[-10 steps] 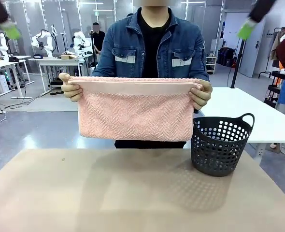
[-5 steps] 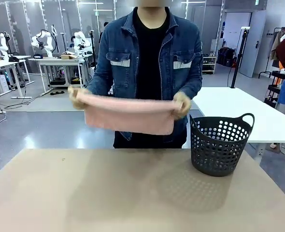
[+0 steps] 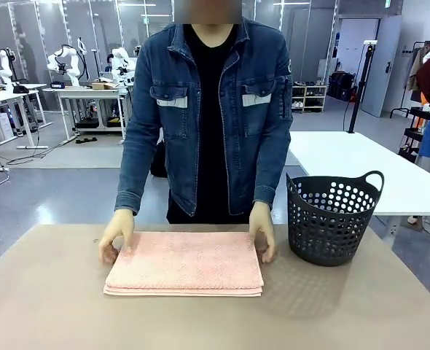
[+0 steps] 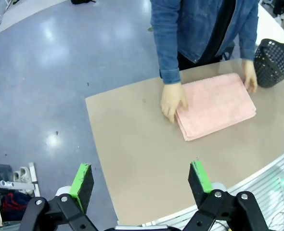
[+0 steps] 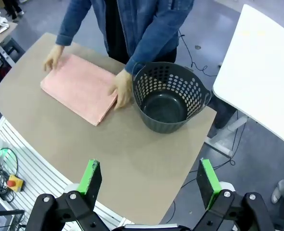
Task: Fold the towel.
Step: Release the end of the 100 cm Hotel Towel you were holding, then pick up the 100 cm Hotel Towel and place it on the left side of the table.
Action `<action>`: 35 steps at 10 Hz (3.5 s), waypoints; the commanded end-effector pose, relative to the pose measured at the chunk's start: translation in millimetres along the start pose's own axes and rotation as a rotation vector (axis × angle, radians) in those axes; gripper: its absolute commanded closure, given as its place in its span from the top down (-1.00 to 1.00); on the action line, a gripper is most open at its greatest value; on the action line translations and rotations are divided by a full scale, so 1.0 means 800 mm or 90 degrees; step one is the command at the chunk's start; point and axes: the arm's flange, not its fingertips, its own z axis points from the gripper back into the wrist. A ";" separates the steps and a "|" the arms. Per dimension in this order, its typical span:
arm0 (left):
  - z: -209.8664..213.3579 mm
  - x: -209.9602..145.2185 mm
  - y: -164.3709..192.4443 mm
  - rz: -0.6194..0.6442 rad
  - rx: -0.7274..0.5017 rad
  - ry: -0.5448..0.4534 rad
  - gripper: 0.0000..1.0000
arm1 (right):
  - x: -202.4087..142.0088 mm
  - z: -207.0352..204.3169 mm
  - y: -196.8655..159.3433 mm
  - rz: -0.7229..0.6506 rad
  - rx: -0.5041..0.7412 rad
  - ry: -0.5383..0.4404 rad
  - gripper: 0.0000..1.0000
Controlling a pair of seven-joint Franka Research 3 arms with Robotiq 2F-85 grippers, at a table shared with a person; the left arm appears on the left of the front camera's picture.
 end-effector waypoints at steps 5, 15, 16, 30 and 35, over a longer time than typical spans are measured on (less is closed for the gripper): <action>0.003 0.003 0.000 -0.003 -0.002 0.005 1.00 | 0.000 0.003 -0.003 -0.003 0.000 0.000 1.00; 0.003 0.003 0.000 -0.003 -0.002 0.005 1.00 | 0.000 0.003 -0.003 -0.003 0.000 0.000 1.00; 0.003 0.003 0.000 -0.003 -0.002 0.005 1.00 | 0.000 0.003 -0.003 -0.003 0.000 0.000 1.00; 0.003 0.003 0.000 -0.003 -0.002 0.005 1.00 | 0.000 0.003 -0.003 -0.003 0.000 0.000 1.00; 0.003 0.003 0.000 -0.003 -0.002 0.005 1.00 | 0.000 0.003 -0.003 -0.003 0.000 0.000 1.00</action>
